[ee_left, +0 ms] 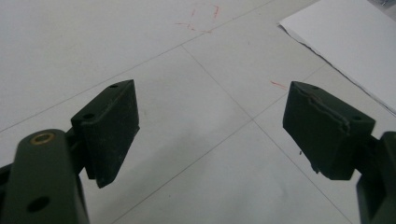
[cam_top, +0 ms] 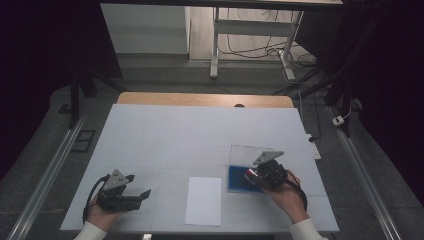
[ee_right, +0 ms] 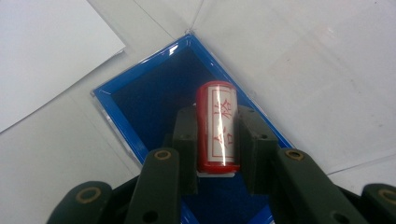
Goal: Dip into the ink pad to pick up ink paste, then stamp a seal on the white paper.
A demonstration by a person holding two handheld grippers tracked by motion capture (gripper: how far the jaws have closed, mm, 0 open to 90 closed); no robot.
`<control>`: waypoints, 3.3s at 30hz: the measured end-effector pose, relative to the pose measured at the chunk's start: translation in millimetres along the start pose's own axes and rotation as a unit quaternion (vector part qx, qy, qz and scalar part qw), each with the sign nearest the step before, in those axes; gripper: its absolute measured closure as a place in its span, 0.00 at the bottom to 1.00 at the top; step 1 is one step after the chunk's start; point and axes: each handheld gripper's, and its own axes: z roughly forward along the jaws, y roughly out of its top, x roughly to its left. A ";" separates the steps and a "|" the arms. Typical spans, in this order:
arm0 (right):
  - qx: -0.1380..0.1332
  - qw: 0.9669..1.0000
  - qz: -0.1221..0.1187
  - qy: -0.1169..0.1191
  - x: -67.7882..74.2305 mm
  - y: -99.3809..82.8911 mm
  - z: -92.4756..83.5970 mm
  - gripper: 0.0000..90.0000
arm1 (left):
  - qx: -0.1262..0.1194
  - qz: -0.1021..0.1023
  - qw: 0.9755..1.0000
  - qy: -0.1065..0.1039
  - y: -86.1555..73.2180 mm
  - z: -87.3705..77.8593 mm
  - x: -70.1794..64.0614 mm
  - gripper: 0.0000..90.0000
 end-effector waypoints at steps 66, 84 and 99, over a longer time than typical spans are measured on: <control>-0.143 0.989 0.007 0.043 4.7 8.2 -35.8 0.78 | 0.008 -0.003 1.000 0.011 -5.1 3.1 5.3 0.21; -0.159 0.985 -0.017 0.067 23.9 20.2 -39.9 0.78 | 0.006 -0.002 1.000 0.012 -4.8 1.4 5.3 0.21; -0.161 0.981 -0.042 0.101 49.2 32.7 -35.4 0.78 | 0.001 -0.006 1.000 0.009 -5.0 0.5 4.9 0.21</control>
